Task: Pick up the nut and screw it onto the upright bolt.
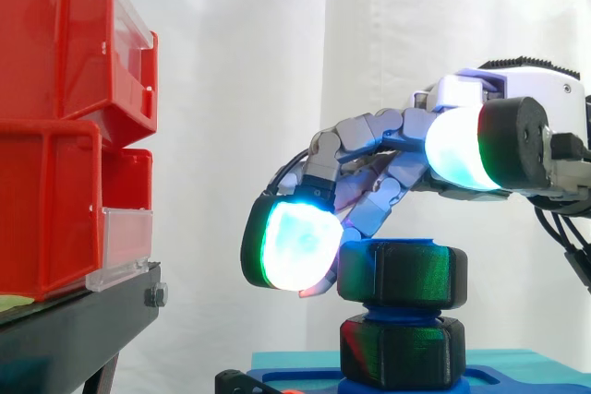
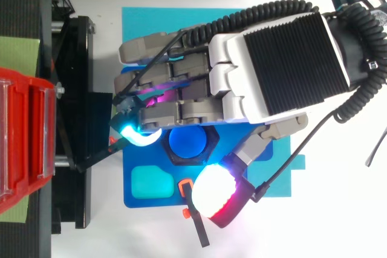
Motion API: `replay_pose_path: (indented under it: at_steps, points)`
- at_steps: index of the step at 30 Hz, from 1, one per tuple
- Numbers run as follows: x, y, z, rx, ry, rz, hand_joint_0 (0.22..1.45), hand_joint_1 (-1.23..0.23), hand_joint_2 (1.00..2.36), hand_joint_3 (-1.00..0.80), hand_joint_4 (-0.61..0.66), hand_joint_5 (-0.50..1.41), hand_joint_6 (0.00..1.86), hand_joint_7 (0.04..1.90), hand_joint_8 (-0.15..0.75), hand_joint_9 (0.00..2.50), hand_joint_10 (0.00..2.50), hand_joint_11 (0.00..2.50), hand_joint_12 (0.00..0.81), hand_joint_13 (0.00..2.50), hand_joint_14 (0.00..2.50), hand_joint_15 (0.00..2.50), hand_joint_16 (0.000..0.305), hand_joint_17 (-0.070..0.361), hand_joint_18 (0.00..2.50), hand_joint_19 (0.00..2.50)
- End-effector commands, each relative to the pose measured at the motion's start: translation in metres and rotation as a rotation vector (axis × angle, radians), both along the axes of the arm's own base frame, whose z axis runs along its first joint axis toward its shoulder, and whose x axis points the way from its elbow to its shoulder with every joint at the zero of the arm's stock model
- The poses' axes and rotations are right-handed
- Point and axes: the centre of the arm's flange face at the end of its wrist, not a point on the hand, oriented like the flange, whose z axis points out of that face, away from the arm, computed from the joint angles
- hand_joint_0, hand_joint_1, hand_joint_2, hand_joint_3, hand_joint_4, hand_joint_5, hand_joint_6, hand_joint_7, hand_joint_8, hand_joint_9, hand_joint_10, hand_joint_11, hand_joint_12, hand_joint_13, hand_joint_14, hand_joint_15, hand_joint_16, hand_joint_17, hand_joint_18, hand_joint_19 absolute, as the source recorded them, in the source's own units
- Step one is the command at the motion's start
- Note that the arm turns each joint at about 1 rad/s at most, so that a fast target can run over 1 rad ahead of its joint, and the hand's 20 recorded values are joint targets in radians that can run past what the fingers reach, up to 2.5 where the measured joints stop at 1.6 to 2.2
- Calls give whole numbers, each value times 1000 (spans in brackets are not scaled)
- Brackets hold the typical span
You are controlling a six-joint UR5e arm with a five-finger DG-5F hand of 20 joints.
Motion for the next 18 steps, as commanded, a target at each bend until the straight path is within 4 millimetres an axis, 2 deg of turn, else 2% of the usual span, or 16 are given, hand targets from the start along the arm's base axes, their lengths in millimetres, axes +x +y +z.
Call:
replay_pose_path:
  at_steps: [1, 12, 18]
  points:
    - [-1, 0, -1, 0, 6, 0, 521, -96, 1000, -500, 240, -50, 505, 1121, 246, 849, 0, 0, 278, 491, 0, 0, 31, 70, 198, 16]
    - [-1, 0, -1, -1, 8, 0, 532, -138, 1000, -500, 200, -27, 504, 1336, 259, 895, 0, 0, 271, 530, 0, 0, 31, 69, 241, 35]
    - [-1, -5, 0, 0, 2, -3, 543, -194, 1000, -500, 193, 3, 503, 1430, 269, 990, 0, 0, 250, 632, 0, 0, 28, 64, 361, 61]
